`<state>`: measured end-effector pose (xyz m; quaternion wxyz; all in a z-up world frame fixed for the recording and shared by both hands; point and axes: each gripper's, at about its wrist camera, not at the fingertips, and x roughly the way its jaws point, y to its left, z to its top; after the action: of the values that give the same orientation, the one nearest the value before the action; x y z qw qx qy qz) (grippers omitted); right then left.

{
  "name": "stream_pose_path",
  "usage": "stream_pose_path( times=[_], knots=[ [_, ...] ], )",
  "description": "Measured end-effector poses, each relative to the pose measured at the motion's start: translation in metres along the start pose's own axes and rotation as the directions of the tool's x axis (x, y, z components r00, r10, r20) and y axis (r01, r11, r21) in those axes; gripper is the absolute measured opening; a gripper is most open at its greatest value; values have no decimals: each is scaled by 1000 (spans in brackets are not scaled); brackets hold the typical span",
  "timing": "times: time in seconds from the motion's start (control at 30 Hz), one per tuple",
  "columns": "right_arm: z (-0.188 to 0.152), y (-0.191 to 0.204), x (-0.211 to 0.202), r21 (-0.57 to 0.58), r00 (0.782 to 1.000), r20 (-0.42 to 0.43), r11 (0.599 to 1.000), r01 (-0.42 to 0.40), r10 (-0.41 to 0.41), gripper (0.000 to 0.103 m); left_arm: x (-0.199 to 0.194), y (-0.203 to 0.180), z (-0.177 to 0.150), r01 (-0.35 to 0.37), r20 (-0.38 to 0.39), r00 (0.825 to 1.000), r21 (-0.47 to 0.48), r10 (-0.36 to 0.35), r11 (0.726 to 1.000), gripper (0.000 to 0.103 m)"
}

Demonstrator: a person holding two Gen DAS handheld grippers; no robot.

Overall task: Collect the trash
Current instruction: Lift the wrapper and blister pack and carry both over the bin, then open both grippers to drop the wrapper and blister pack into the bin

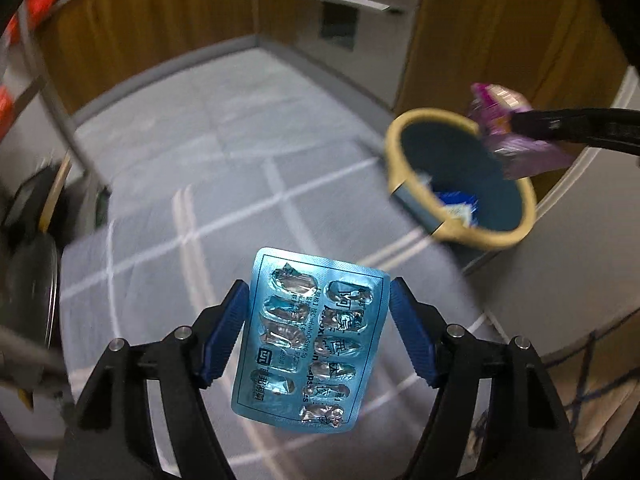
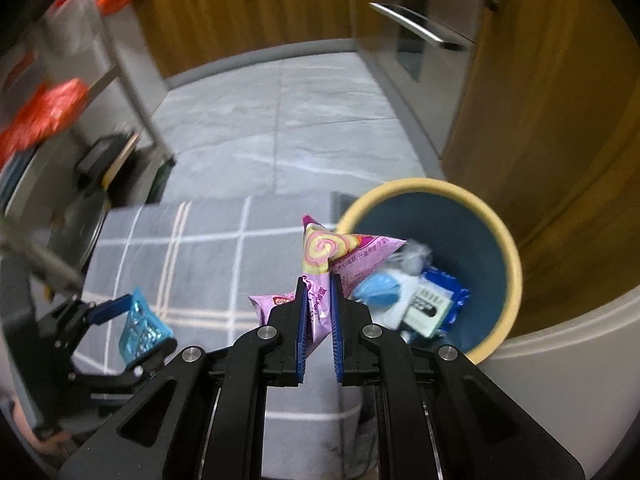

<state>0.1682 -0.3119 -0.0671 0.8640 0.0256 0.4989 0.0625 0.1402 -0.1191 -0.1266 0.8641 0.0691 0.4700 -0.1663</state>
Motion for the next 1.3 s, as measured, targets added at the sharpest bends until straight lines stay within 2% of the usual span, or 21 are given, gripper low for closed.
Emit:
stream_pose_path(
  times=[0.13,0.33,0.5,0.87,0.93,0.97,1.0,1.07,1.17,1.2,1.27,1.3],
  knots=[
    [18,-44,10,89,1000,-3,996,13,-13,12,6,-34,38,52,50,997,61,-55,997,71],
    [29,-79,31,142,998,-37,988,54,-49,12,29,-75,71,101,72,991,146,-113,984,71],
    [37,-97,47,167,996,-50,982,83,-76,12,51,-100,86,130,73,987,177,-144,976,71],
    [49,-132,74,252,989,-85,957,140,-122,13,90,-139,101,131,87,983,272,-160,953,72],
    [49,-134,75,263,990,-83,955,135,-117,18,94,-142,101,140,88,982,275,-169,951,73],
    [49,-135,75,266,990,-83,955,133,-115,18,96,-142,101,140,87,982,274,-169,952,75],
    [49,-135,76,268,990,-84,954,132,-113,21,98,-143,101,135,89,982,271,-165,953,81],
    [48,-136,78,268,990,-88,954,131,-111,27,98,-140,100,132,97,982,262,-163,956,84],
    [51,-140,76,275,990,-86,953,131,-111,42,100,-137,99,133,88,983,250,-160,959,85],
    [51,-141,75,282,990,-84,951,129,-109,51,99,-135,97,136,85,983,246,-161,960,86],
    [52,-141,75,287,991,-79,950,123,-104,55,98,-132,95,130,79,985,244,-153,961,86],
    [51,-141,74,289,991,-78,949,125,-107,61,95,-130,94,125,79,986,241,-148,962,86]
  ],
)
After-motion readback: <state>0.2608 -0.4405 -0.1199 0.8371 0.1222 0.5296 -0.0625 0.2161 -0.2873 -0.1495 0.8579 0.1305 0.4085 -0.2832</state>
